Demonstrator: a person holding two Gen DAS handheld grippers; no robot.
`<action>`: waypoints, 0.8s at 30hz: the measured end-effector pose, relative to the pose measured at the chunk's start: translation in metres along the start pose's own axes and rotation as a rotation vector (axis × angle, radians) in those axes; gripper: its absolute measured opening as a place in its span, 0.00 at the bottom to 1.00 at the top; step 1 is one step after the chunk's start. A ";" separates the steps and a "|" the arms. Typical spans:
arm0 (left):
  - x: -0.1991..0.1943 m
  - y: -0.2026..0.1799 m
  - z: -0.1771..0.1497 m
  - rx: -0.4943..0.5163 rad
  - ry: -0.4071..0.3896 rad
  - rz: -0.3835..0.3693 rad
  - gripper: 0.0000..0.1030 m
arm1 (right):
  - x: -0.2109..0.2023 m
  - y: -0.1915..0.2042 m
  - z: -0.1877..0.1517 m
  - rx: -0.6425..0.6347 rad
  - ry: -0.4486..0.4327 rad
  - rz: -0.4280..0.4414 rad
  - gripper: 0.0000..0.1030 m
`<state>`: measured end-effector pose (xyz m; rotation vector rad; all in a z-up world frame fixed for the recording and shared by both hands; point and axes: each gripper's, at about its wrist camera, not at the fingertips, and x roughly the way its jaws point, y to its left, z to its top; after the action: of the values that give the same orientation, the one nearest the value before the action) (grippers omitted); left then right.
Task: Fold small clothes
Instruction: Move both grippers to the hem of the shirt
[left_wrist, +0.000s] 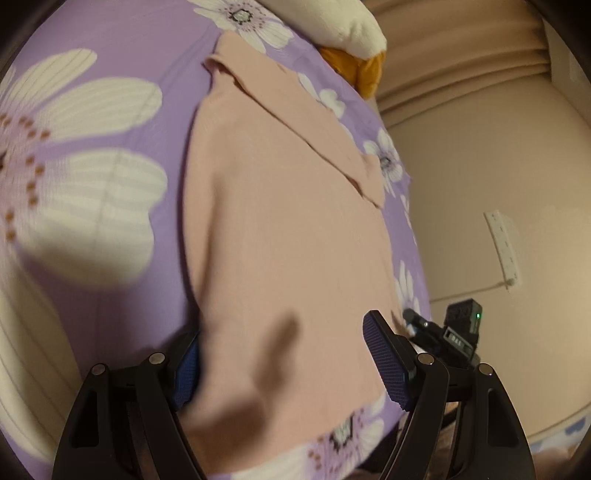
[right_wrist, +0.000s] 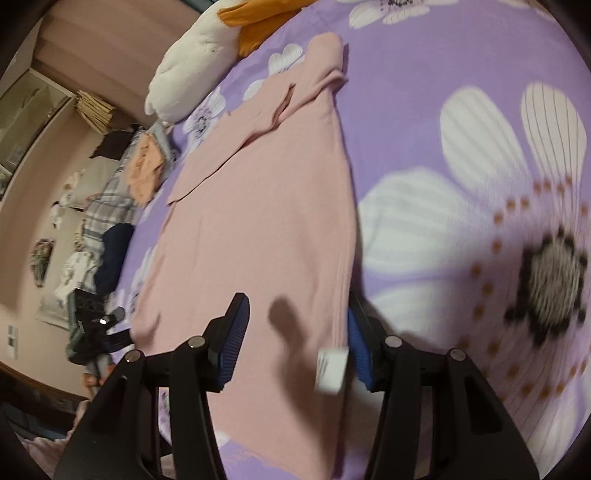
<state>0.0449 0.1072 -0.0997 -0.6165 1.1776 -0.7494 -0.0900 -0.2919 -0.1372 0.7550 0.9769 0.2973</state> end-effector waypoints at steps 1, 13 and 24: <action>-0.001 -0.001 -0.004 0.005 0.007 -0.007 0.76 | -0.002 0.001 -0.005 0.005 0.009 0.011 0.50; 0.007 -0.002 -0.017 -0.028 0.029 -0.093 0.74 | -0.008 0.002 -0.043 0.072 0.029 0.114 0.48; -0.011 0.015 -0.017 -0.126 -0.003 -0.161 0.73 | -0.011 -0.003 -0.037 0.099 0.020 0.134 0.48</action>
<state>0.0287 0.1248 -0.1094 -0.8244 1.1892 -0.8134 -0.1270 -0.2840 -0.1446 0.9112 0.9676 0.3753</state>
